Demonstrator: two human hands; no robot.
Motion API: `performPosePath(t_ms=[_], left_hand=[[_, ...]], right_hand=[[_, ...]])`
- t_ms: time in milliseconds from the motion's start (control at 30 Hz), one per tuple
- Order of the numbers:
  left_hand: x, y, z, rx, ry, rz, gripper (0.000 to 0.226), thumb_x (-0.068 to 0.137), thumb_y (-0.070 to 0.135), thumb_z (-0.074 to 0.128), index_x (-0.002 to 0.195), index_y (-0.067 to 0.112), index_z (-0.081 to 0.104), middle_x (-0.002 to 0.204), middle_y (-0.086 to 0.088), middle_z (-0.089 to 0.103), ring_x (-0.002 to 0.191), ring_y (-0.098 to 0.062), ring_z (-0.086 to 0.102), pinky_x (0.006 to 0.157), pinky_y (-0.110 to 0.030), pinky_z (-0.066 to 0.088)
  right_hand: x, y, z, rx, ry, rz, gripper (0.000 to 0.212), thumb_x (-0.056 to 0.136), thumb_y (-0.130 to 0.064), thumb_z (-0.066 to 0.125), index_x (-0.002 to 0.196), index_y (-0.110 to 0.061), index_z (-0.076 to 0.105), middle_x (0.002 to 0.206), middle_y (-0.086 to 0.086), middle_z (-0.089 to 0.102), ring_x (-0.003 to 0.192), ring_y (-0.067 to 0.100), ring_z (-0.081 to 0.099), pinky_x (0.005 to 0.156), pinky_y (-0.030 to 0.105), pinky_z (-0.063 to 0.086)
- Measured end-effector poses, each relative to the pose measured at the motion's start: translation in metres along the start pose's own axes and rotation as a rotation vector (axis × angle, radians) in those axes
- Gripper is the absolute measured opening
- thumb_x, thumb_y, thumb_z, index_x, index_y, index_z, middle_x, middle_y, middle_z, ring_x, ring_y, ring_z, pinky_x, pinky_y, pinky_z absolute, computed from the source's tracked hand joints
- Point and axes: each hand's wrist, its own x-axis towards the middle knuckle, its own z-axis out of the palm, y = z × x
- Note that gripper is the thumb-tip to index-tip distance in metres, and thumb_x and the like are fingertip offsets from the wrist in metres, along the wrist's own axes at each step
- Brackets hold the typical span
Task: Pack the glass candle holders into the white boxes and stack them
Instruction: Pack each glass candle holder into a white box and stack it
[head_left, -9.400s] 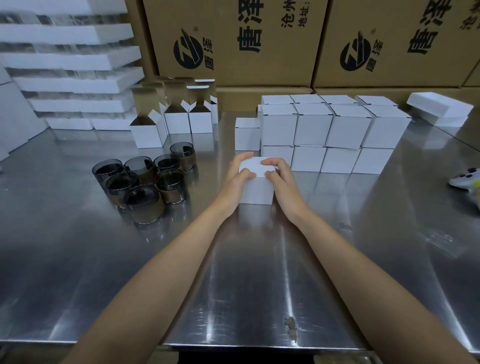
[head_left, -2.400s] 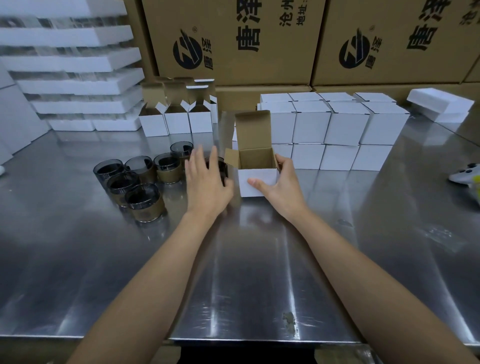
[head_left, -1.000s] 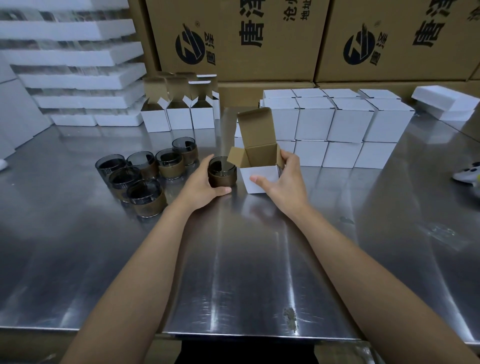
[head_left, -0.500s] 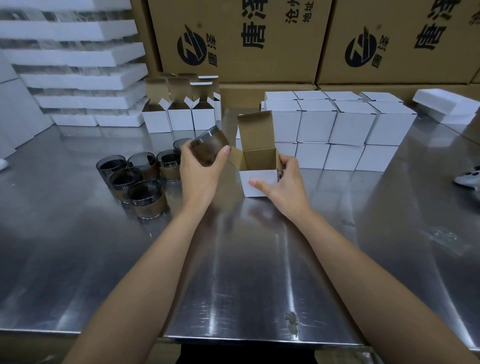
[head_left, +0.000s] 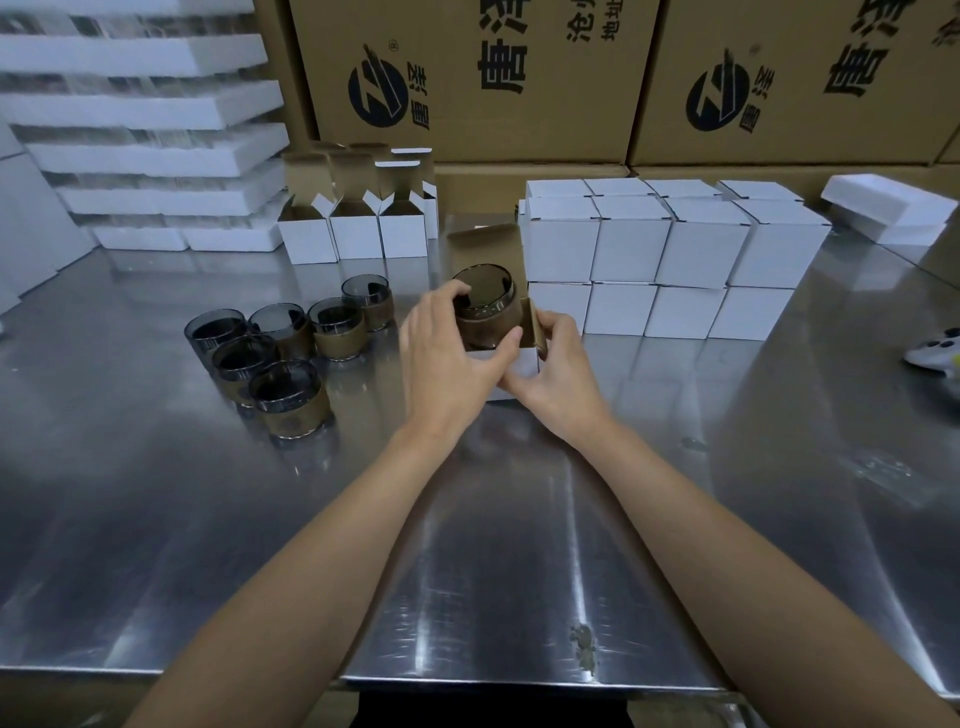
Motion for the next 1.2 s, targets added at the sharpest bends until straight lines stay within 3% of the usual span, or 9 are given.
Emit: performPosePath(t_ms=[267,600,733,800,900,967,1033,1133,1200], left_hand=[[0.004,-0.002,0.002,0.194,-0.143,0.085,0.045,0.087,0.053,0.056,0.115,0.017,0.056,0.114,0.0,0.06,0.114,-0.02,0.046,0.097,-0.033,0.034],[0.005,-0.001,0.0,0.449,-0.288,0.211,0.052,0.099,0.049,0.038,0.1,0.012,0.074,0.117,0.002,0.061,0.122,-0.02,0.04,0.1,-0.035,0.029],[0.004,-0.003,-0.001,0.267,-0.282,0.18,0.042,0.1,0.041,0.04,0.121,0.014,0.065,0.125,0.001,0.058,0.124,-0.019,0.039,0.102,-0.037,0.035],[0.003,-0.005,-0.002,-0.043,-0.194,0.038,0.039,0.102,0.034,0.037,0.133,0.015,0.054,0.133,-0.001,0.051,0.125,-0.015,0.041,0.105,-0.033,0.036],[0.008,-0.009,0.0,-0.465,0.02,-0.364,0.039,0.105,0.029,0.028,0.138,0.015,0.044,0.135,-0.003,0.048,0.122,-0.011,0.047,0.107,-0.027,0.034],[0.014,-0.014,0.0,-0.699,0.002,-0.652,0.035,0.106,0.024,0.028,0.133,0.014,0.048,0.128,-0.003,0.054,0.113,-0.01,0.055,0.109,-0.035,0.038],[0.017,-0.019,0.001,-0.819,-0.136,-0.828,0.034,0.106,0.022,0.033,0.131,0.012,0.053,0.13,-0.007,0.058,0.118,-0.02,0.057,0.11,-0.044,0.039],[0.016,-0.018,0.001,-0.803,-0.388,-0.818,0.041,0.103,0.036,0.04,0.135,0.014,0.054,0.131,-0.011,0.06,0.122,-0.024,0.057,0.109,-0.044,0.041],[0.015,-0.014,0.001,-0.756,-0.45,-0.742,0.04,0.101,0.038,0.046,0.131,0.015,0.057,0.124,-0.008,0.064,0.114,-0.02,0.062,0.102,-0.039,0.048]], right_hand=[[0.003,0.005,0.001,0.036,-0.023,0.029,0.089,0.061,-0.069,0.067,0.129,-0.018,0.04,0.125,-0.009,0.047,0.108,-0.003,0.049,0.078,0.005,0.039],[0.006,0.011,-0.001,0.025,-0.044,0.077,0.068,0.072,-0.05,0.077,0.119,-0.019,0.039,0.12,-0.003,0.051,0.098,-0.003,0.051,0.071,0.0,0.039],[0.008,0.012,-0.001,0.063,-0.046,0.115,0.072,0.07,-0.046,0.082,0.12,-0.018,0.039,0.119,-0.006,0.053,0.102,-0.005,0.052,0.076,0.004,0.04],[0.009,0.013,-0.001,0.077,-0.057,0.133,0.076,0.066,-0.044,0.086,0.121,-0.019,0.039,0.116,-0.012,0.053,0.104,-0.006,0.052,0.078,0.006,0.04],[0.009,0.015,-0.003,0.079,-0.077,0.155,0.076,0.065,-0.042,0.087,0.12,-0.024,0.038,0.112,-0.021,0.052,0.101,-0.017,0.049,0.074,0.001,0.038],[0.009,0.016,-0.004,0.092,-0.08,0.166,0.076,0.065,-0.043,0.087,0.12,-0.026,0.038,0.111,-0.025,0.052,0.097,-0.022,0.048,0.072,-0.002,0.038],[0.009,0.015,-0.004,0.101,-0.088,0.168,0.075,0.065,-0.042,0.087,0.119,-0.026,0.039,0.11,-0.027,0.051,0.093,-0.026,0.048,0.07,-0.005,0.036],[0.008,0.014,-0.004,0.112,-0.104,0.161,0.074,0.065,-0.041,0.087,0.119,-0.026,0.038,0.109,-0.027,0.051,0.093,-0.025,0.05,0.071,-0.002,0.039],[0.007,0.013,-0.004,0.114,-0.114,0.157,0.074,0.066,-0.042,0.087,0.12,-0.026,0.038,0.11,-0.027,0.052,0.098,-0.019,0.052,0.075,0.004,0.042]])
